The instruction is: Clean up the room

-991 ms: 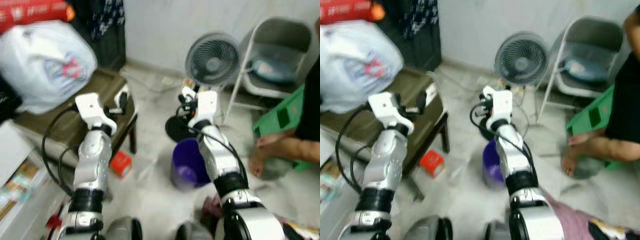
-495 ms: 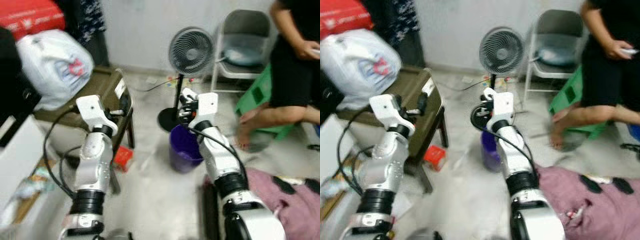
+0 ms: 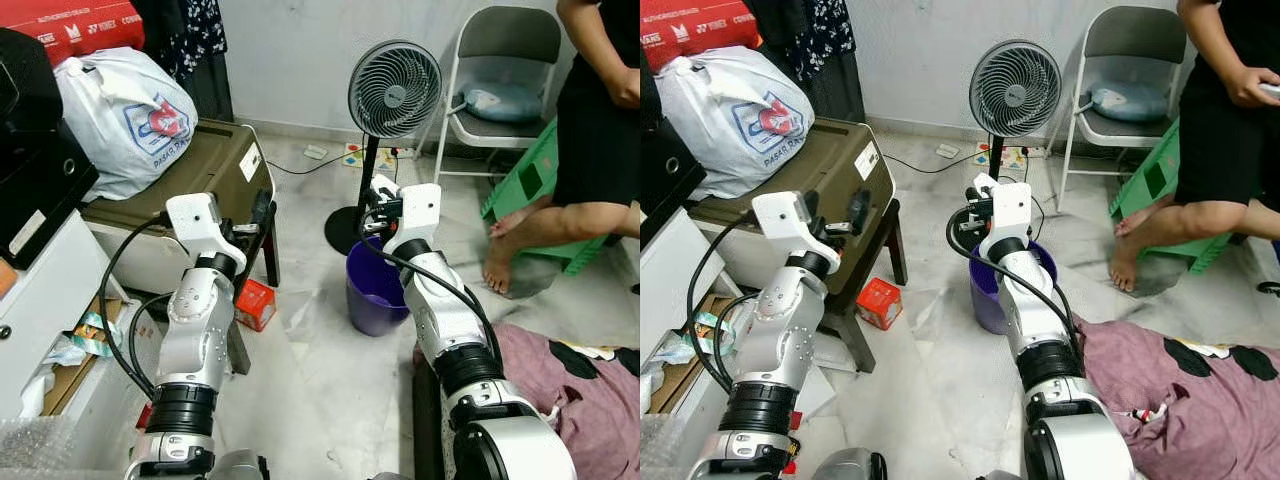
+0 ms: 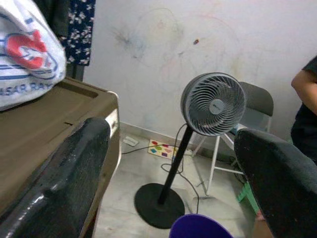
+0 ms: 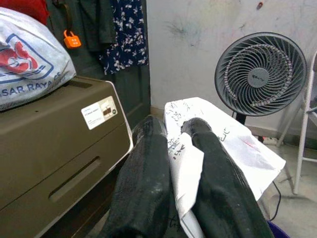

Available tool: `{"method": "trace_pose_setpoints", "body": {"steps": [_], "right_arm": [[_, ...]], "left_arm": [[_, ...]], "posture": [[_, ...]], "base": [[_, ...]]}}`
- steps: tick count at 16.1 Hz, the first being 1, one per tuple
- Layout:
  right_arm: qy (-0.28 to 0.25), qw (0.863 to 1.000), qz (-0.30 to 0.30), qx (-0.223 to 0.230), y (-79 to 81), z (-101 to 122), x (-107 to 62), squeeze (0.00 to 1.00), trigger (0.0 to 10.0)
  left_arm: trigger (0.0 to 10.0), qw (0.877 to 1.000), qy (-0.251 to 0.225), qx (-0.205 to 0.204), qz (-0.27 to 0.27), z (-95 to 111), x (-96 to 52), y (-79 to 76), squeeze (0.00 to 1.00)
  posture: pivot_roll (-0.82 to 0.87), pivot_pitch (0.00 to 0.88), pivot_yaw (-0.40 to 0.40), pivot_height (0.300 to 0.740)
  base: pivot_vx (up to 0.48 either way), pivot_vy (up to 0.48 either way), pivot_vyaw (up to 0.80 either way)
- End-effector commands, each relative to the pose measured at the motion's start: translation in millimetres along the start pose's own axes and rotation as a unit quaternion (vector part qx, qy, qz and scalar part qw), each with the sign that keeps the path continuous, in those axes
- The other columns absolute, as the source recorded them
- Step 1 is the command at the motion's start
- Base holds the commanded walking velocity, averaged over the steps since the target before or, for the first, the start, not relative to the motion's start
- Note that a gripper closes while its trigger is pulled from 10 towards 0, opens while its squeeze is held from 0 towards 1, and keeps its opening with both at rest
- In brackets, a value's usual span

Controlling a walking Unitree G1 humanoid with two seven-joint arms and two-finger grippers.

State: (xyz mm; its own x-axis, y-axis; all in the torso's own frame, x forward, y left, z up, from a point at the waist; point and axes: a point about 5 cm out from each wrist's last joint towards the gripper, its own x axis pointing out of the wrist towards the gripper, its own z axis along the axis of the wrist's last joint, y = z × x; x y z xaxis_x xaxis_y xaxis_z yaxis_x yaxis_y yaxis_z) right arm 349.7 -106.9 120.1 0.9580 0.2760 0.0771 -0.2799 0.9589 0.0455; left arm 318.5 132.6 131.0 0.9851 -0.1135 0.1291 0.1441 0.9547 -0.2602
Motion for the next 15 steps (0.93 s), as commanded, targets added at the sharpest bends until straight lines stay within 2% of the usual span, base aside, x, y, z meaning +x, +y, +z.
{"method": "trace_pose_setpoints", "body": {"steps": [1,9,15], "right_arm": [[-0.003,1.000,-0.003,0.000,-1.2,3.0,2.8,0.00,10.0],[-0.006,1.000,-0.003,-0.005,-1.6,4.5,3.6,0.00,10.0],[-0.006,1.000,-0.003,-0.006,-2.2,4.6,3.4,0.00,10.0]], "left_arm": [[10.0,1.000,-0.010,0.000,-0.005,4.3,0.7,-1.7,0.00],[10.0,1.000,-0.012,0.006,0.006,5.9,1.3,2.3,0.00],[10.0,1.000,-0.015,0.004,-0.011,5.9,1.8,-1.3,0.00]], "posture": [[0.02,0.000,-0.035,0.740],[0.02,0.000,-0.035,0.740],[0.02,0.000,-0.033,0.740]], "base": [[0.000,0.000,0.00],[0.000,0.000,0.00],[0.000,0.000,0.00]]}}
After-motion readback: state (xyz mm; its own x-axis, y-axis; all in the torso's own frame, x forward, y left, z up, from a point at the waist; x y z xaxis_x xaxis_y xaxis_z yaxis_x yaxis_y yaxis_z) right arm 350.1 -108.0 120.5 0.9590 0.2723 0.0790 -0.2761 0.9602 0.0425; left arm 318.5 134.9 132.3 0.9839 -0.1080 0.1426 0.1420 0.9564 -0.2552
